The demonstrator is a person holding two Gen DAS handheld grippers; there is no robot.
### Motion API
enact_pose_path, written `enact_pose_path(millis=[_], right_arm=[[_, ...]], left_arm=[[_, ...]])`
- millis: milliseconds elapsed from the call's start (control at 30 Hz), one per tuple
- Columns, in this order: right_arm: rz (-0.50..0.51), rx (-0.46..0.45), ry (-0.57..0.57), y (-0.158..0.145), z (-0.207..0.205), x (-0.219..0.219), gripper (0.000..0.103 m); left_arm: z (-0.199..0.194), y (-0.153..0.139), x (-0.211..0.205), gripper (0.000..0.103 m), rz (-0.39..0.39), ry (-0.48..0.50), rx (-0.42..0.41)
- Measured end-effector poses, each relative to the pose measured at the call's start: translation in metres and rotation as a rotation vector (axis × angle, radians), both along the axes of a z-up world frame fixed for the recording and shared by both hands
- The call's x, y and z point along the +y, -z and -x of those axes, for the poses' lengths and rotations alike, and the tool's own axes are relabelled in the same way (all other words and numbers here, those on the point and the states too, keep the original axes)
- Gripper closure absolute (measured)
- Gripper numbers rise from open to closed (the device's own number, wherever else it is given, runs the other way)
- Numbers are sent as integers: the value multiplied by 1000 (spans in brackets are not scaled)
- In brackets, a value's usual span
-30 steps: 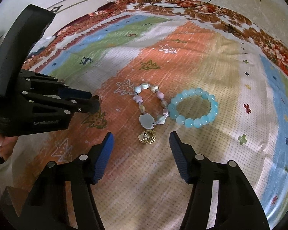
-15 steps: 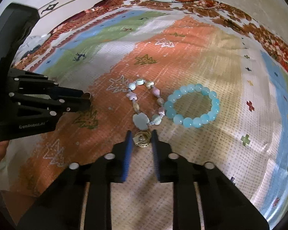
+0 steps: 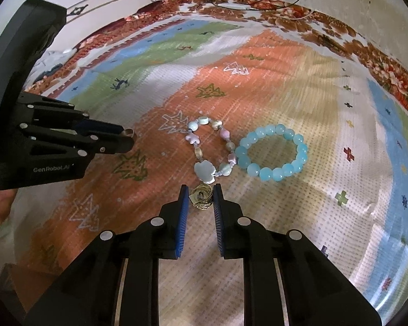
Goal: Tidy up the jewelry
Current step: 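Grasp a small gold ring with the left gripper while the right grasps the other gold ring, then carry both gold rings in the closed grippers over to the silver tin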
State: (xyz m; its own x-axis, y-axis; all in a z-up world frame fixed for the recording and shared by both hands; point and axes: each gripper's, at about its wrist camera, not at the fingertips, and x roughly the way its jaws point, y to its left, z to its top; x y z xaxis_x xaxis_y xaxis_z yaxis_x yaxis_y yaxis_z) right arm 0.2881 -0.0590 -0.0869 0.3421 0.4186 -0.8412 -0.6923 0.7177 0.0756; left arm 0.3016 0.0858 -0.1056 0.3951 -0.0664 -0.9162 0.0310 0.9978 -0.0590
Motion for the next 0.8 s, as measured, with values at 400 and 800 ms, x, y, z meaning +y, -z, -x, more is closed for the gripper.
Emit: enact_pose_path(millis=[400,800], right_arm=[[-16,-40,63,-21,9,-22,84],[-29,-53,158,-42,18,-45,84]], left_arm=[[8,-11,-11,84,-4,26,-31],[26,-30,-21,84,2,45,-77]])
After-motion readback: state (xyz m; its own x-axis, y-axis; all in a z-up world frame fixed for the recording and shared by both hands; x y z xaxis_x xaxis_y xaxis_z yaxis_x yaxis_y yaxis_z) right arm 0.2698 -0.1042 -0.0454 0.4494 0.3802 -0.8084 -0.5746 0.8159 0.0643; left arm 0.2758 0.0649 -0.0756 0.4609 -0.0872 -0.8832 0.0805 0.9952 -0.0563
